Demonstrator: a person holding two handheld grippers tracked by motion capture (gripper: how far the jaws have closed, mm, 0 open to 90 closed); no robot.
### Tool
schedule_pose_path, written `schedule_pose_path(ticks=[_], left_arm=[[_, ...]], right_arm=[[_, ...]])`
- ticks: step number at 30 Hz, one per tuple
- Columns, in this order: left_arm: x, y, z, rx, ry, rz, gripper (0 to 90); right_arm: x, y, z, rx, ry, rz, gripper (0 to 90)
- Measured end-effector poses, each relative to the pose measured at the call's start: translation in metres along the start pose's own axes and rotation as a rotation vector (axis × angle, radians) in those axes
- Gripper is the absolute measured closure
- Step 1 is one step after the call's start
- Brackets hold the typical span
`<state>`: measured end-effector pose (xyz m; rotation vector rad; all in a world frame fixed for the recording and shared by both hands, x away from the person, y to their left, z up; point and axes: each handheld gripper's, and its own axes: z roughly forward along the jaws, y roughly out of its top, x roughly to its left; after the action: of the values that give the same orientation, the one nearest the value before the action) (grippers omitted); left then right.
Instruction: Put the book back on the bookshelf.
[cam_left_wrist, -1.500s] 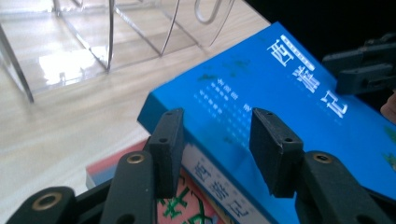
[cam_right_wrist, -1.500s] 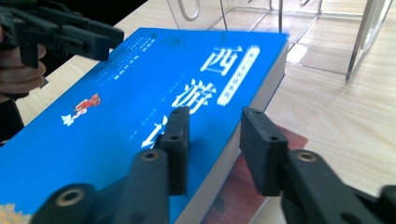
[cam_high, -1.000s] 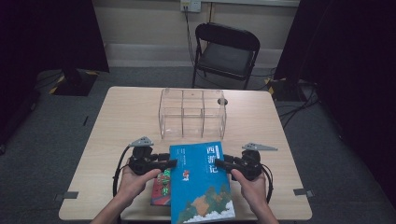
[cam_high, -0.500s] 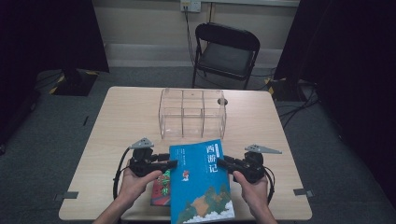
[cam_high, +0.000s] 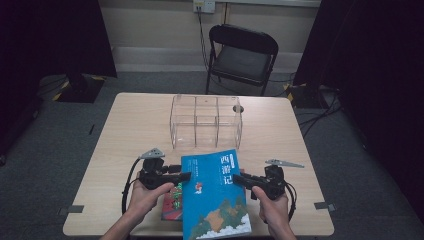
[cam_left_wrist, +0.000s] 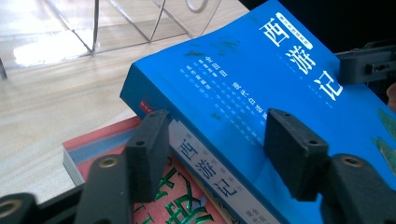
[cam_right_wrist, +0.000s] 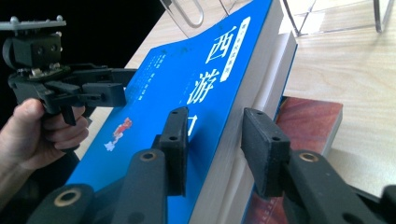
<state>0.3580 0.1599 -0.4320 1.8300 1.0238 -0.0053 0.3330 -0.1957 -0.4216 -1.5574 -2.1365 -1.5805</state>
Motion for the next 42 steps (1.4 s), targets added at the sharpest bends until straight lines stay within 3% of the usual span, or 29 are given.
schedule_pose_path(ticks=[3,10,11,16,19,25,27,29,36,42], left_arm=[[0.000,0.001,0.000,0.008,-0.003,0.003,39.4],[0.000,0.000,0.000,0.001,-0.003,0.000,39.4],[0.000,0.000,0.000,0.003,-0.001,0.004,39.5],[0.001,0.000,0.000,-0.004,-0.007,0.006,39.5],[0.002,-0.001,-0.001,0.004,-0.015,-0.006,40.2],[0.002,-0.002,-0.003,0.003,-0.031,-0.011,42.4],[0.002,-0.002,-0.003,0.003,-0.030,-0.009,42.4],[0.002,-0.002,-0.002,0.003,-0.032,-0.013,42.4],[0.003,-0.002,-0.002,0.004,-0.030,-0.012,42.3],[0.004,-0.002,-0.003,0.004,-0.035,-0.010,42.2]], right_arm=[[-0.006,0.004,0.003,-0.002,0.019,0.026,61.8],[-0.012,0.011,0.015,-0.040,-0.004,0.029,58.6],[-0.009,0.010,0.016,-0.044,-0.032,-0.005,58.7],[0.001,0.009,0.014,-0.049,-0.087,-0.058,62.2],[0.005,0.007,0.005,-0.063,-0.073,-0.074,69.7],[0.012,-0.005,-0.005,-0.071,-0.101,-0.111,72.1],[0.012,-0.005,-0.005,-0.067,-0.100,-0.110,71.0],[0.007,-0.003,-0.004,-0.061,-0.076,-0.069,70.7],[-0.002,0.002,0.007,-0.079,-0.053,-0.061,62.8],[0.000,0.004,0.006,-0.073,-0.061,-0.064,68.6]])
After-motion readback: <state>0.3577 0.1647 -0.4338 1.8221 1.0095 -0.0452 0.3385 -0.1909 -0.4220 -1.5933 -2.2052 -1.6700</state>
